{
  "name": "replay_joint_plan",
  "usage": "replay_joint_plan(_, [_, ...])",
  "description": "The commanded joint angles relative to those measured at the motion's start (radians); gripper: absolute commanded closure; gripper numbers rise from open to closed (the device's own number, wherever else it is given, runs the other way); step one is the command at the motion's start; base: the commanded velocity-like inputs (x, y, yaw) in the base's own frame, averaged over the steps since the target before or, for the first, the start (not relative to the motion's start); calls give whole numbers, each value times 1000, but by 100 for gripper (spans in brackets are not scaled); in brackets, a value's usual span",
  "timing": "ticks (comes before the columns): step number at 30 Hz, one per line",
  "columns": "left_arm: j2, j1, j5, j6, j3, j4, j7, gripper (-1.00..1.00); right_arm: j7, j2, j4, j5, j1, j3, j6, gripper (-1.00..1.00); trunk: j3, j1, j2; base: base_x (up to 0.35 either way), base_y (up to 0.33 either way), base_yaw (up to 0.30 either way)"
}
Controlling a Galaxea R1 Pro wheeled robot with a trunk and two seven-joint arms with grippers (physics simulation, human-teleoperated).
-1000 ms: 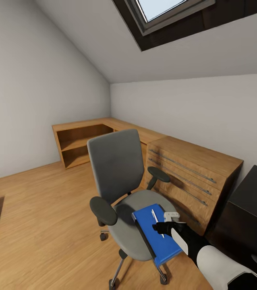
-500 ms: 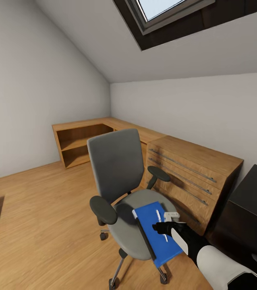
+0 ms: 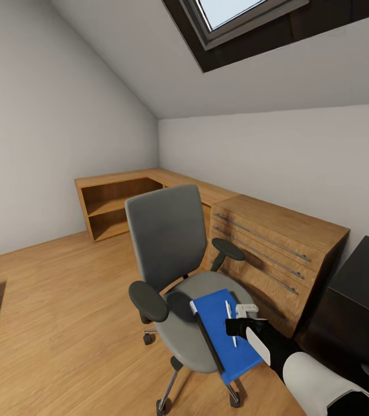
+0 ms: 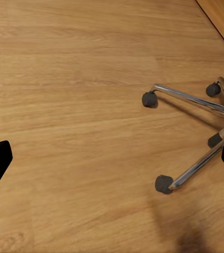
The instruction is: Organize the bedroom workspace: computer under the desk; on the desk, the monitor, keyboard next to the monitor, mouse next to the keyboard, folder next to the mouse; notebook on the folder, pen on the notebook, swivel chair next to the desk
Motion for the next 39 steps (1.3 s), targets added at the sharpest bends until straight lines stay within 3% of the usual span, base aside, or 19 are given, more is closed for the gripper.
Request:
replay_joint_plan(1, [0,0,11,0,0,0,-6,-100,1,-1,-2,-8,0,4,4,100,-1,0,0,0,0,0])
replay_joint_plan(29, [-1,0,10,-3,-1,1,-6,-100,1,-1,-2,-9,0,2,5,100,-1,0,0,0,0,0])
replay_joint_plan(39, [-1,0,9,-3,-1,1,-6,-100,1,-1,-2,-9,0,2,5,100,31,-38,70,0,0,0])
